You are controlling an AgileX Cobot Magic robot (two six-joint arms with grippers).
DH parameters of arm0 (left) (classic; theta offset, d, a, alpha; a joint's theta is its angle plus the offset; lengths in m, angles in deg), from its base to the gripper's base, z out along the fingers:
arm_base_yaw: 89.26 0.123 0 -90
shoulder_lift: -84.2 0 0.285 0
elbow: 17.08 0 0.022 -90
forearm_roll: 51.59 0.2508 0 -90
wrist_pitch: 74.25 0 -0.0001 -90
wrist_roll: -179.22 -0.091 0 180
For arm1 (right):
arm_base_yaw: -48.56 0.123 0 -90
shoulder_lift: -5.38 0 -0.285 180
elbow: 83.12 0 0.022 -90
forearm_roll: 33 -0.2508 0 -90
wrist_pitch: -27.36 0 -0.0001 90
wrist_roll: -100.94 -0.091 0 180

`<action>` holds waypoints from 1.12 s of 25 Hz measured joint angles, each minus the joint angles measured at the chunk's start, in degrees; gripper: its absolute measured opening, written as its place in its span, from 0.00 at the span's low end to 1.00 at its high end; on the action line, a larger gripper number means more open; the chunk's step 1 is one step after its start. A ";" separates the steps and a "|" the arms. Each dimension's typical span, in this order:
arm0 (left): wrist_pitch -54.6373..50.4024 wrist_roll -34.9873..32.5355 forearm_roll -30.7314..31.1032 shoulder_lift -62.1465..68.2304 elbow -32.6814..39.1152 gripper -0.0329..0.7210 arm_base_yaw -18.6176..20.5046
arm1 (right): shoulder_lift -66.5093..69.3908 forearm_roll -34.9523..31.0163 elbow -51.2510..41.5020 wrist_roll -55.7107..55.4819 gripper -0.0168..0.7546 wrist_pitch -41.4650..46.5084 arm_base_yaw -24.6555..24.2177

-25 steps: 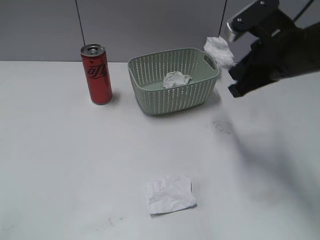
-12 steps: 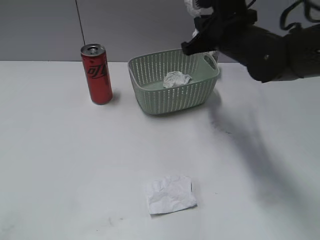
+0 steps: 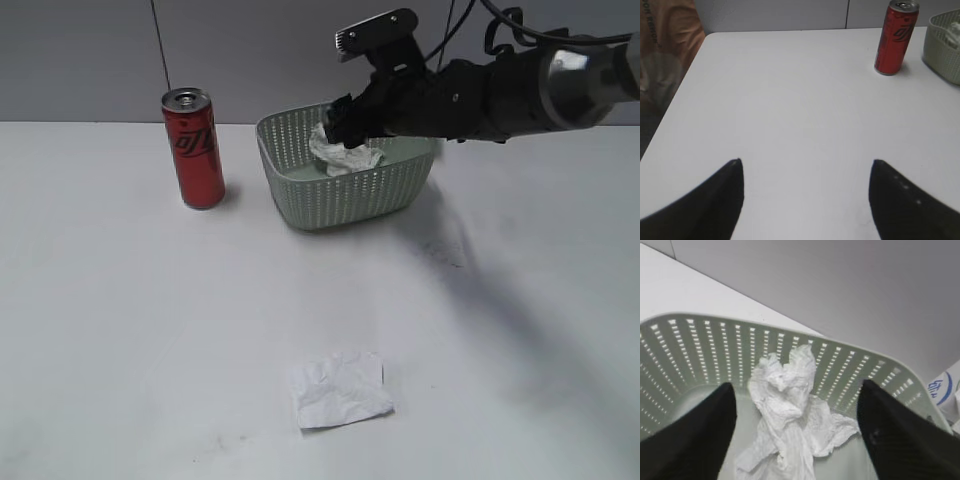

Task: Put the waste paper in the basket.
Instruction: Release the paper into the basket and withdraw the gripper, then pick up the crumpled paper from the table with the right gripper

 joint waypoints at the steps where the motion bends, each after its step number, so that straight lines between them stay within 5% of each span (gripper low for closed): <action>1: 0.00 0.00 0.00 0.00 0.00 0.83 0.00 | -0.01 -0.14 0.36 -0.02 0.82 0.92 0.00; 9: 0.00 0.00 0.00 0.00 0.00 0.83 0.00 | -3.65 -2.42 4.45 -0.08 0.84 16.26 0.00; 21: 0.00 0.00 0.00 0.00 0.00 0.83 0.00 | -10.18 -3.36 7.96 -0.27 0.68 68.99 0.81; 28: 0.00 0.00 0.00 0.00 0.00 0.83 0.00 | -10.22 1.32 -1.04 -4.23 0.67 68.85 9.56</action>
